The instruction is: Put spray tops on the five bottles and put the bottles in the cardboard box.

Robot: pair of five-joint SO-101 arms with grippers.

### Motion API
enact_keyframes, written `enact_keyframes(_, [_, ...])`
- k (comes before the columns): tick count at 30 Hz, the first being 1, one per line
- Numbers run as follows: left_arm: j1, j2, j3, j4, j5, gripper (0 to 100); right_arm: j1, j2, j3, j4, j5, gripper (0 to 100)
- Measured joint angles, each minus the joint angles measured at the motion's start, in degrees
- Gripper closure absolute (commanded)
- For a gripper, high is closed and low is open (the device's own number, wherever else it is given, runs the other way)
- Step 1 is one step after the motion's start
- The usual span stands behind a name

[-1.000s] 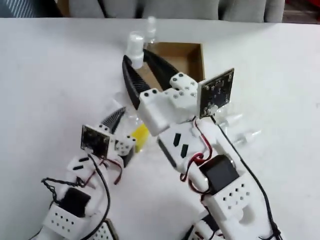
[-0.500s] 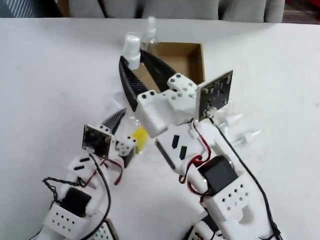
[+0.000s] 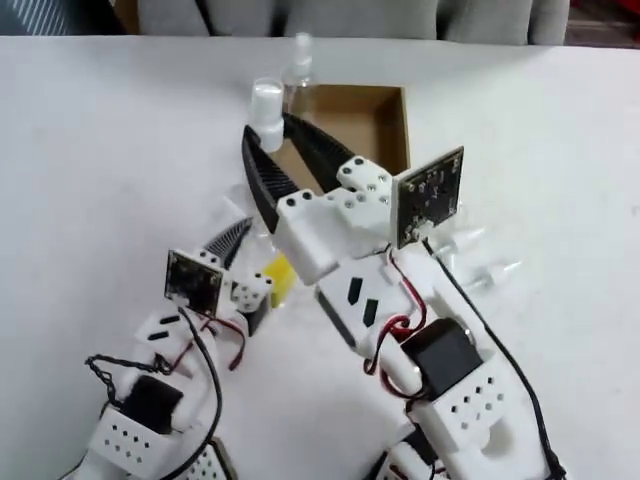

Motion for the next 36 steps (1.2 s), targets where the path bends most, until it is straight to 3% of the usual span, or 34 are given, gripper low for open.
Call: enact_keyframes(36, [0.00,0.00,0.00,0.00,0.09,98,-2.29,-0.09,21.27,-5.10,0.00,98.0])
